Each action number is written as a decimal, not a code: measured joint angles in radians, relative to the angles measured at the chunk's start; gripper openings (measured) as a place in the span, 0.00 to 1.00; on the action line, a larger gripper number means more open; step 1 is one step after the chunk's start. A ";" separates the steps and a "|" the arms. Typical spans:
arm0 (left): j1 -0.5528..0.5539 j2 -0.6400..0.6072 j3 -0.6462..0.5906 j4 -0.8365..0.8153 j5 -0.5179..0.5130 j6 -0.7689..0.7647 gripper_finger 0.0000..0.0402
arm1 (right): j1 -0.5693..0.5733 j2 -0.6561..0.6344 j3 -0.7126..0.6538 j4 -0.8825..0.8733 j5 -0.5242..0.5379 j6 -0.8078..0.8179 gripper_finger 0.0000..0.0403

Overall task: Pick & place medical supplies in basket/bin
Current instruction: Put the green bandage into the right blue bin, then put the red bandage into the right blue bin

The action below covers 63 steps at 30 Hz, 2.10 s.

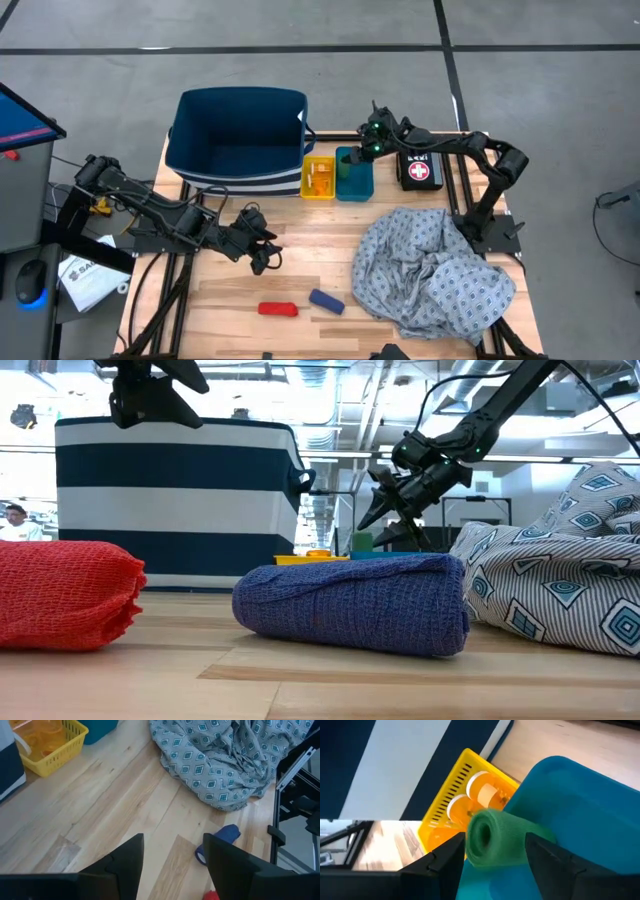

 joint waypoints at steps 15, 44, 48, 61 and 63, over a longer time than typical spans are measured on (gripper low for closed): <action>0.000 0.000 0.000 0.000 -0.004 0.000 0.48 | 0.060 -0.005 0.000 -0.105 -0.080 -0.006 0.50; 0.000 0.000 0.000 0.009 -0.028 0.000 0.48 | 0.066 -0.084 0.000 0.034 -0.011 0.127 0.50; 0.000 0.000 0.000 0.021 -0.029 0.000 0.48 | 0.062 -0.084 0.000 0.091 -0.119 0.184 0.50; -0.101 0.019 0.001 0.022 0.358 0.172 0.48 | 0.342 -0.209 0.000 0.072 -0.378 0.318 0.50; -0.143 0.042 0.005 0.022 0.413 0.199 0.48 | 0.379 -0.226 0.000 0.080 -0.364 0.336 0.50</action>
